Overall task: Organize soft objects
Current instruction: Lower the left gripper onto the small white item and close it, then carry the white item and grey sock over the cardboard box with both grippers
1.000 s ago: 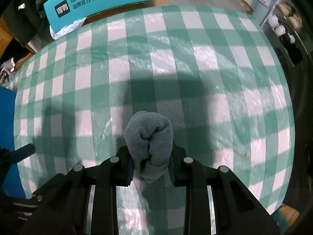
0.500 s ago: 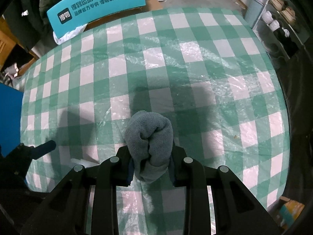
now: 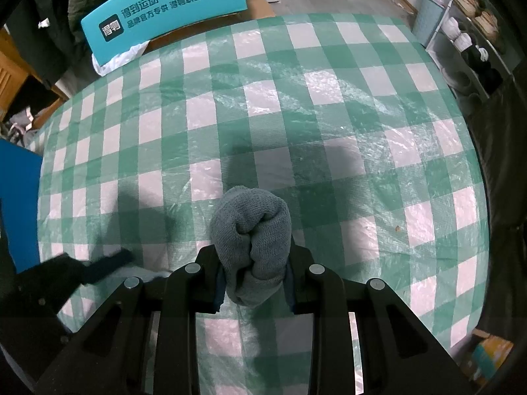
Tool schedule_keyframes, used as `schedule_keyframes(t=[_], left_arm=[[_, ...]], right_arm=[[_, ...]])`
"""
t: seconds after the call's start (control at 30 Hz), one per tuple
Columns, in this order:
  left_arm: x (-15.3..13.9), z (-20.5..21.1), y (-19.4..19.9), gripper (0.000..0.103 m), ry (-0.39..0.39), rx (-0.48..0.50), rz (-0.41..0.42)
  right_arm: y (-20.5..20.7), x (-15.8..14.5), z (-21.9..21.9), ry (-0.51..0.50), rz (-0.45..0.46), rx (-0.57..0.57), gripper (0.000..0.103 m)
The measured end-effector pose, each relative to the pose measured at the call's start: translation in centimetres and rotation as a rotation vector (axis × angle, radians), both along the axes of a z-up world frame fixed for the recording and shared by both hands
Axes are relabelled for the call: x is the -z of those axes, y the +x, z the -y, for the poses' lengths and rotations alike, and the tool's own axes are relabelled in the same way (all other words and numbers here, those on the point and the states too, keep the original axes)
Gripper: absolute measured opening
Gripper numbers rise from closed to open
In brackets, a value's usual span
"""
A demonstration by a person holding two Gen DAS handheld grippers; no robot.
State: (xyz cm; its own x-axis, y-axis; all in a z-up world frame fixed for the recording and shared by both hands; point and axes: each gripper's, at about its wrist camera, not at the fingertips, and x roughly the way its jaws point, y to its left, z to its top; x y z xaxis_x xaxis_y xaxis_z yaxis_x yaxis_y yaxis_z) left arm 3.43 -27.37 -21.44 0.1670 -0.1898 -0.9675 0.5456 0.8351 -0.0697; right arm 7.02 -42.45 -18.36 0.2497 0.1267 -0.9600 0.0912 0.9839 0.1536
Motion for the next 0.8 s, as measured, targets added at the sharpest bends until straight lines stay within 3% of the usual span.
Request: schedule_keyframes(t=[0.17,0.8], left_arm=[[-0.7,-0.1,-0.5,0.023,-0.006,0.012,0.018],[-5.3,-3.7,0.3,0.022,-0.048,-0.066,0.095]], right_arm=[[-0.2,-0.5,-0.4,-0.002,0.008,-0.006,0.026],[-2.7,-4.1,-3.1,-0.028,0.054,-0.063,0.026]])
